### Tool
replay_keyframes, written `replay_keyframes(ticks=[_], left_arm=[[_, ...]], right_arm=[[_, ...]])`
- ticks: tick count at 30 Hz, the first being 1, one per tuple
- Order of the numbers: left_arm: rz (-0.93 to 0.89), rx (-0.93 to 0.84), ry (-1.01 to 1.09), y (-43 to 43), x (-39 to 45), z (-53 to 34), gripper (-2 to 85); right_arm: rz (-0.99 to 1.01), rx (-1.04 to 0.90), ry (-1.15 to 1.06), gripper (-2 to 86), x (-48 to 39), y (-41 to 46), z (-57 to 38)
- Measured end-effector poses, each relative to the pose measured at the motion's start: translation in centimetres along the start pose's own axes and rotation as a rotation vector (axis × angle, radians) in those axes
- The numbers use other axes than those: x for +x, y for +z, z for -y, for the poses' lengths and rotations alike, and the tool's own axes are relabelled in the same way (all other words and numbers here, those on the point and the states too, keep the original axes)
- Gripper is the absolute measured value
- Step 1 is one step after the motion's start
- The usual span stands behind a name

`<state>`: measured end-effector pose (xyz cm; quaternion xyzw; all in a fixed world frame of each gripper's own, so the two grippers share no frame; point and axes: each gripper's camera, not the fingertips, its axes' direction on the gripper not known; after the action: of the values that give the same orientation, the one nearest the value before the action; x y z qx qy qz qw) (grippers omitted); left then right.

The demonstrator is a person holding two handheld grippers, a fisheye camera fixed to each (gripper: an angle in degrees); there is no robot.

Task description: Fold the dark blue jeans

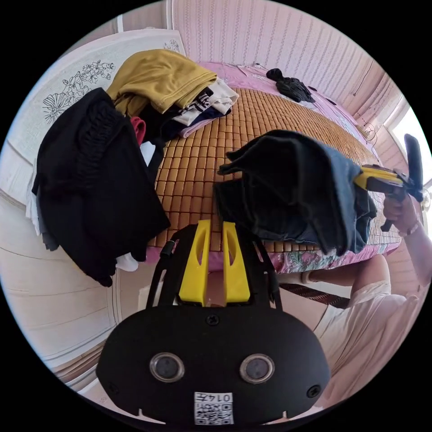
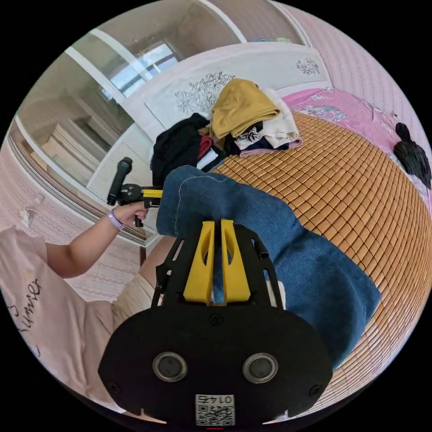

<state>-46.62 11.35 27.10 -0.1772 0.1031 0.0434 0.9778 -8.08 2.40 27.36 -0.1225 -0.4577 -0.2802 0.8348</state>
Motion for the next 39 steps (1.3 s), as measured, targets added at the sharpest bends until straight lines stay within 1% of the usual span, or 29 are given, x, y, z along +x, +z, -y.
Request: replay_keyframes(ticks=[1, 2, 4, 8, 13, 16, 19, 22, 23, 24, 26, 27, 29, 31, 33, 34, 36, 38, 39], left_arm=[[-0.019, 0.005, 0.001, 0.0, 0.1, 0.4, 5.1], [-0.042, 0.011, 0.014, 0.0, 0.5, 1.1, 5.2], [-0.029, 0.014, 0.045, -0.4, 1.3, 1.8, 5.2], [0.016, 0.031, 0.092, -2.0, 2.2, 1.7, 5.4], [-0.05, 0.016, 0.127, -2.4, 2.7, 1.4, 6.2], [-0.062, -0.008, 0.175, -0.6, 4.7, 2.3, 7.3], [-0.08, -0.063, 0.228, 3.4, 8.1, 5.1, 9.8], [0.012, -0.2, 0.237, 9.3, 11.3, 8.3, 11.7], [0.062, -0.214, 0.263, 10.6, 12.3, 8.9, 11.3], [0.094, -0.158, 0.315, 10.4, 13.3, 9.0, 9.4], [0.155, -0.173, 0.404, 10.9, 14.6, 9.1, 7.2], [0.184, -0.182, 0.433, 11.0, 15.2, 9.2, 5.8], [0.195, -0.165, 0.453, 10.3, 15.3, 9.7, 3.7], [0.164, -0.113, 0.407, 8.3, 14.4, 10.9, 2.1], [0.086, 0.031, 0.308, 3.7, 12.4, 12.8, 1.2], [0.061, 0.075, 0.289, 2.4, 11.8, 13.2, 1.1], [0.004, 0.27, 0.203, -3.0, 9.2, 13.2, 0.8], [-0.045, 0.356, 0.139, -5.5, 6.9, 11.9, 0.7], [-0.091, 0.363, 0.097, -5.8, 5.4, 10.9, 0.7]], right_arm=[[0.015, -0.015, 0.021, 1.4, 1.1, -1.2, -1.3], [-0.023, -0.018, 0.022, 1.4, 1.8, -2.1, -2.5], [-0.04, 0.004, 0.043, 1.3, 2.7, -3.3, -4.4], [0.113, 0.146, 0.168, 1.0, 5.8, -6.5, -8.8], [0.25, 0.298, 0.252, 0.8, 8.6, -11.1, -13.3], [0.297, 0.428, 0.256, 0.8, 9.1, -15.0, -16.3], [0.342, 0.583, 0.273, 0.7, 10.0, -19.6, -19.6], [0.343, 0.769, 0.279, 0.7, 10.9, -25.8, -22.9], [0.324, 0.843, 0.266, 0.7, 11.2, -29.0, -24.3], [0.306, 0.878, 0.256, 0.7, 11.3, -30.7, -25.0], [0.183, 1.003, 0.225, 0.7, 12.0, -37.7, -28.0], [0.144, 1.027, 0.224, 0.7, 12.2, -39.3, -28.7], [-0.068, 1.088, 0.211, 0.7, 12.7, -45.6, -31.5], [-0.203, 1.101, 0.224, 0.6, 13.8, -49.6, -33.6], [-0.299, 1.127, 0.278, 0.5, 15.8, -52.9, -36.5], [-0.377, 1.142, 0.341, 0.4, 17.3, -54.5, -39.0], [-0.486, 1.116, 0.456, 0.4, 19.7, -55.7, -43.0], [-0.621, 1.021, 0.681, 0.6, 22.6, -54.6, -48.7], [-0.639, 1.013, 0.731, 0.6, 23.2, -53.8, -50.2]])
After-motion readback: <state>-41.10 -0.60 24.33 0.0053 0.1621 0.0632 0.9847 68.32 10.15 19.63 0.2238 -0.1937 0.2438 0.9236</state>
